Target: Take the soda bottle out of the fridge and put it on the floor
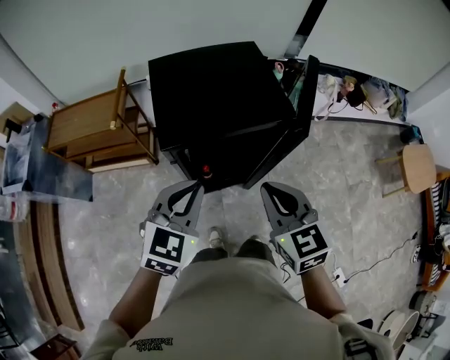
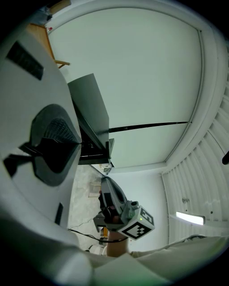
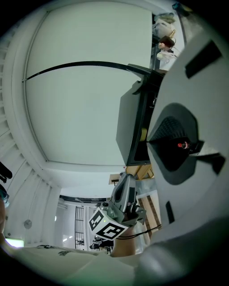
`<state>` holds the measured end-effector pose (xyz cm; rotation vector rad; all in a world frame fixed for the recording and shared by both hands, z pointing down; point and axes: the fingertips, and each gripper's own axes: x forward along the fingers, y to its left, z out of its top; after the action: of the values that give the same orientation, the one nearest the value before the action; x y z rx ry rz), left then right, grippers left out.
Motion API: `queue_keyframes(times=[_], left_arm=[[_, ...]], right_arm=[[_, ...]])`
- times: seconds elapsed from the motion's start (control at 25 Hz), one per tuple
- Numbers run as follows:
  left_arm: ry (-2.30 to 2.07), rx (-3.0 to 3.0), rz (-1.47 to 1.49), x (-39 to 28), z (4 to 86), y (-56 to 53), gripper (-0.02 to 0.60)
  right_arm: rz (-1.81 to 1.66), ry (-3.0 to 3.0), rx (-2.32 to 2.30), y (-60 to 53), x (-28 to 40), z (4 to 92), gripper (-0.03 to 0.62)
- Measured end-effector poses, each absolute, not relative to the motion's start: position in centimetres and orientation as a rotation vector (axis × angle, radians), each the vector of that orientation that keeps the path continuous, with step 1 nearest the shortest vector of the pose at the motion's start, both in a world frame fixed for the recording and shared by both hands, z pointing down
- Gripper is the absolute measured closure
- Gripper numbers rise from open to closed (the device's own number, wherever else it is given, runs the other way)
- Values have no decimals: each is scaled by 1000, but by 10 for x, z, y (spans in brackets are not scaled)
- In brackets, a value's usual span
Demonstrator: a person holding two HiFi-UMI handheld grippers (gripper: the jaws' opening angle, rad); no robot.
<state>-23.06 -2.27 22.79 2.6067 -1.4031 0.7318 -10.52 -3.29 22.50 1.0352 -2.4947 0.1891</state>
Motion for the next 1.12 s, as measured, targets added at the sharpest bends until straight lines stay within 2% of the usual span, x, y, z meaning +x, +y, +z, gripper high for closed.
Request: queue_keyframes(times=[0.44,0.84,0.96,1.12], left_arm=[[-1582,2425,730,-234,264,-68,574],[-1598,2282,807,-223,344,-104,568],[-1591,2237,798,-222,372,-115,486],[-1596,2153,794,-226,417,-126,461]], right_arm=[[210,-2527,919,-78,-106,245,599],[254,-2529,835,-107,-105,299,599],[284,-2515,822,-112,-103,321,599],[280,-2515,749,-110,-110,347,599]])
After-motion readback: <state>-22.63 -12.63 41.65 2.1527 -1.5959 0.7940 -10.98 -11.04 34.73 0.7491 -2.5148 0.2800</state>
